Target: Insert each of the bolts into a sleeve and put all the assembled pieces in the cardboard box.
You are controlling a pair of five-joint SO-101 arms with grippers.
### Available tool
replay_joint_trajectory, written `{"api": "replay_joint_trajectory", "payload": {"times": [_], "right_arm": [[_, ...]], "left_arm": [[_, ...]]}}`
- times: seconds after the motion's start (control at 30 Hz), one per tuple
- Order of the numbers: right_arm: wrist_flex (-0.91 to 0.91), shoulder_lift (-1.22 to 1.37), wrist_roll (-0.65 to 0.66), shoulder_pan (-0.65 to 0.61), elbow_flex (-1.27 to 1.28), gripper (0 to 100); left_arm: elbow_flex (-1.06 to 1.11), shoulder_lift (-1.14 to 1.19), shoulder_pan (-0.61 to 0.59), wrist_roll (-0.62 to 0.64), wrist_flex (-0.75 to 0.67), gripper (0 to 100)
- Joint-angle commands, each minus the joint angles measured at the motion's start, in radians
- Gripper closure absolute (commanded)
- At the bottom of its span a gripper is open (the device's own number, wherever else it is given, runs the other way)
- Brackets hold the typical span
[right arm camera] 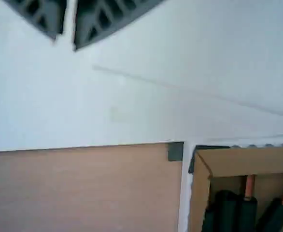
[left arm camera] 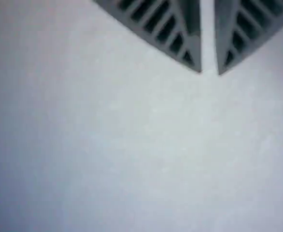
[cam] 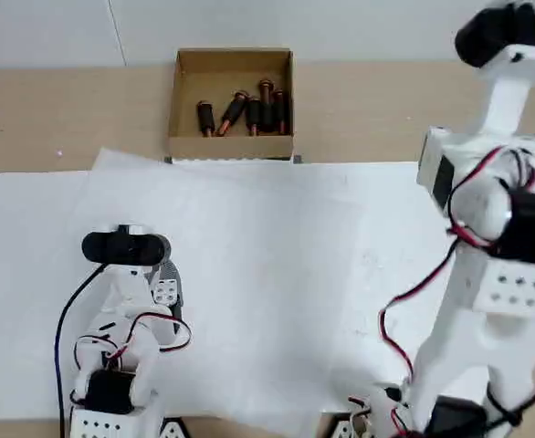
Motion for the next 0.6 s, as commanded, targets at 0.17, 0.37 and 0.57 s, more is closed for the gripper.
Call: {"api": "replay_joint_trajectory", "payload": {"times": [0.17,0.37,0.57], "right_arm": [[0.015,-0.139,-0.008,0.004,0.084,99.5],[-0.050,-0.463,-0.002,-0.005,0.506,99.5],[-0.199,-0.828,-0.002,-0.008,0.962,99.5]], "left_arm": [[-0.004,-0.012,-0.005,-0.002,-0.003,99],[-0.004,-0.012,-0.005,-0.002,-0.003,99],[-0.004,-0.012,-0.005,-0.002,-0.003,99]]}}
